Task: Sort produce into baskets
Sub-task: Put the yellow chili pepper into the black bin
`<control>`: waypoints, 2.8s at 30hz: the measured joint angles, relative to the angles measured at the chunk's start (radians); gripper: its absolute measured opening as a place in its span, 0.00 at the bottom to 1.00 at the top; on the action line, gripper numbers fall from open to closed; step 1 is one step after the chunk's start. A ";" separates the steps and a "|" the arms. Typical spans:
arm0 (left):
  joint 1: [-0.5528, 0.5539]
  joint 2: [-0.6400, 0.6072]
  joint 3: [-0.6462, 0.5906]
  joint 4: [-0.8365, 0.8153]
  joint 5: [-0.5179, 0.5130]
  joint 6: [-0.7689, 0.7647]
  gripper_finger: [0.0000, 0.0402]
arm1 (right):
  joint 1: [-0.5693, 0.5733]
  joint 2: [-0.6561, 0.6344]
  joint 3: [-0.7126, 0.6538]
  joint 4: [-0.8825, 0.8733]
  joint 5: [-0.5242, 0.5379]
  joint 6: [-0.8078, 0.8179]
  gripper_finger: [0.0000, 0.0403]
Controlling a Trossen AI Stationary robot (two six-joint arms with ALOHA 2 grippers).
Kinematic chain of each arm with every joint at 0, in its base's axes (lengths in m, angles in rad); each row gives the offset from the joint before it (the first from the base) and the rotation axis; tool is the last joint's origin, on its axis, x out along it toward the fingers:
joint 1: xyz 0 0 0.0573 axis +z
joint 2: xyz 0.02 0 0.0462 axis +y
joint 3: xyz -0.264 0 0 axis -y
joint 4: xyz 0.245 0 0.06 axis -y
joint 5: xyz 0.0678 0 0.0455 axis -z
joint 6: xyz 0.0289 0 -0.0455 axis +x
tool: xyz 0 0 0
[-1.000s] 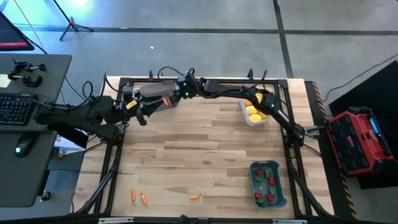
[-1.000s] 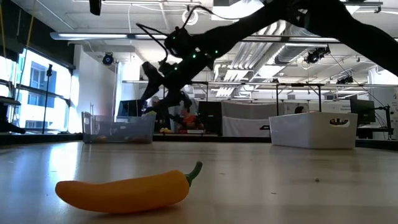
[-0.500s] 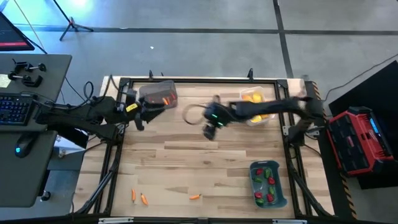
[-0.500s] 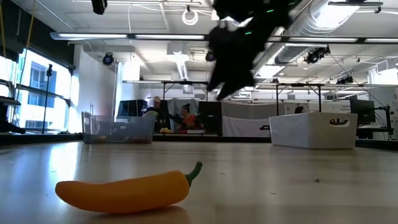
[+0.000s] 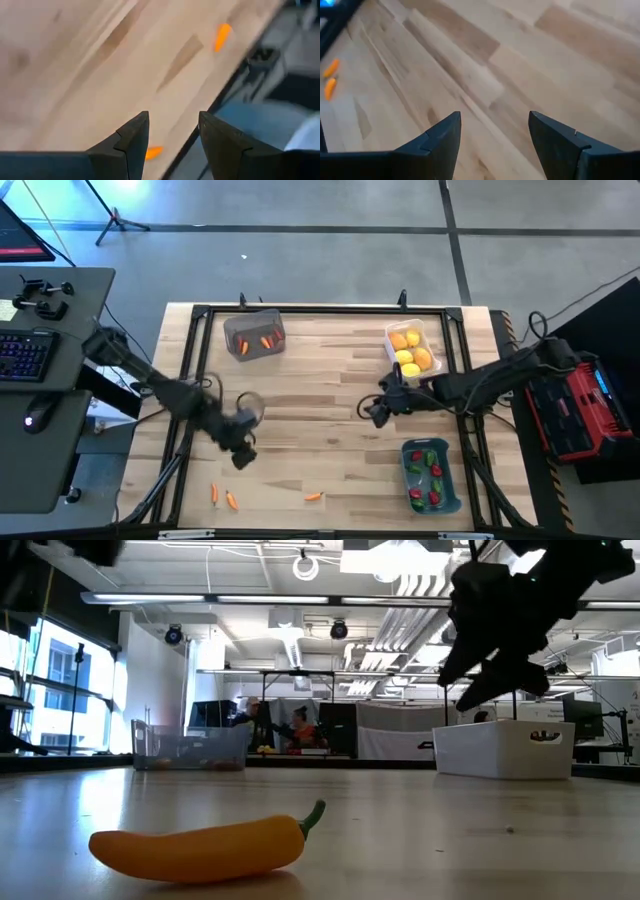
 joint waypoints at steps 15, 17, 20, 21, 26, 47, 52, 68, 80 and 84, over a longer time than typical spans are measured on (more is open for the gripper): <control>-0.463 0.339 0.002 0.096 0.019 -1.022 0.40 | -0.022 0.011 -0.028 0.000 -0.026 -0.169 0.55; -0.462 0.364 0.002 0.094 0.041 -1.021 0.40 | -0.032 0.011 -0.028 0.000 -0.045 -0.170 0.55; -0.456 0.404 0.002 0.085 0.068 -1.021 0.40 | -0.033 0.011 -0.028 -0.001 -0.067 -0.169 0.55; -0.456 0.414 0.002 0.083 0.067 -1.021 0.40 | -0.032 0.011 -0.028 0.000 -0.069 -0.166 0.55; -0.445 0.453 0.002 0.078 0.064 -1.016 0.40 | -0.032 0.011 -0.028 -0.001 -0.081 -0.163 0.55; -0.270 0.115 0.001 -0.216 -0.280 -0.679 0.01 | -0.039 0.011 -0.027 0.000 -0.012 -0.167 0.55; 0.031 -0.070 0.002 -0.200 -0.532 -0.189 0.01 | -0.080 0.011 -0.027 0.019 -0.005 -0.102 0.55; 1.103 0.063 0.080 0.026 -0.510 1.269 0.14 | -0.071 0.012 -0.027 0.068 0.018 0.153 0.55; 1.210 0.086 0.103 -0.046 -0.236 1.242 0.41 | -0.049 0.012 -0.027 0.066 0.067 0.203 0.55; 1.139 0.013 0.101 -0.142 -0.006 1.032 0.46 | -0.047 0.012 -0.027 0.062 0.054 0.174 0.55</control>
